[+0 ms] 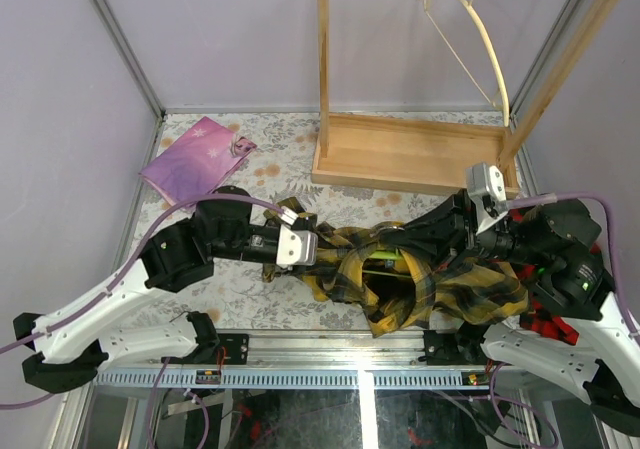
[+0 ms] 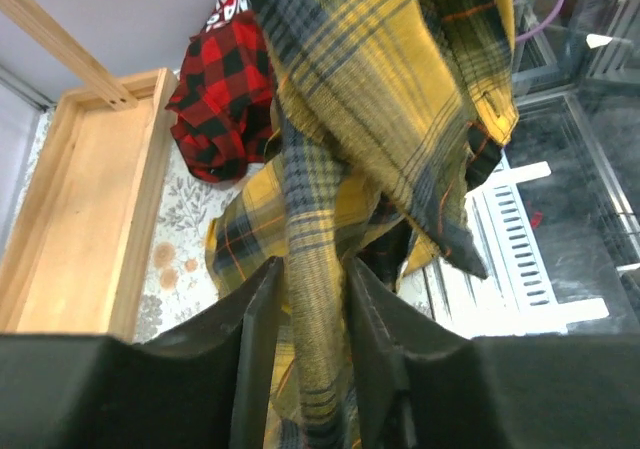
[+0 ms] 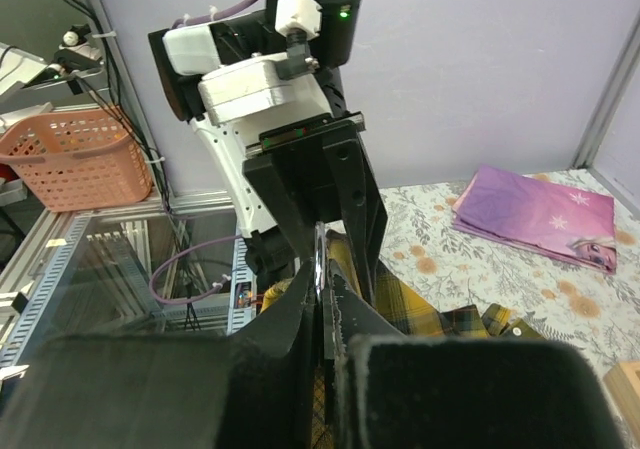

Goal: Place the shirt on the hanger
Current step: Hang the shirt on the hanger.

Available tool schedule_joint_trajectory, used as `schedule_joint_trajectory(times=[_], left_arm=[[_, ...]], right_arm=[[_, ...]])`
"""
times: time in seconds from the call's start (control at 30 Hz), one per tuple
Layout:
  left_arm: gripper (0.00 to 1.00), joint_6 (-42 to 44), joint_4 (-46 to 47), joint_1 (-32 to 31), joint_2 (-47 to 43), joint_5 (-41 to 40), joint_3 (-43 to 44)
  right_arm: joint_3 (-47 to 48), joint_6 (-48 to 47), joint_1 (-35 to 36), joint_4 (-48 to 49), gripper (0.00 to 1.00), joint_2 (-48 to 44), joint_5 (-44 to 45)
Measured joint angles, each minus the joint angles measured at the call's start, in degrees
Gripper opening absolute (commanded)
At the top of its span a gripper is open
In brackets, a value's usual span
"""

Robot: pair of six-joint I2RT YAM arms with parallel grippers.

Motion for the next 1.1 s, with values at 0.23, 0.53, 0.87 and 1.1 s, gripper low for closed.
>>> schedule_joint_trajectory(times=[0.23,0.53,0.87,1.1], left_arm=[[0.0,0.7,-1.5,0.0,0.3,-1.4,0.4],[0.0,3.6,-8.9,0.0,-4.0,-12.0,0.5],[0.0,3.7,-18.3,0.0,-11.9,-18.5,4.5],[0.0,3.7,-20.9,0.0,-16.9,-19.1,6.9]], right_arm=[[-0.7,-1.2,0.0,0.2,0.03,-0.4,-1.7],[5.0,-7.0,0.0,-9.8,0.54,0.5,-0.2],[5.7,-11.4,0.0,-20.2,0.65,-0.7,1.9],[4.1,-13.0,0.0,-22.5,0.67,1.7,2.3]])
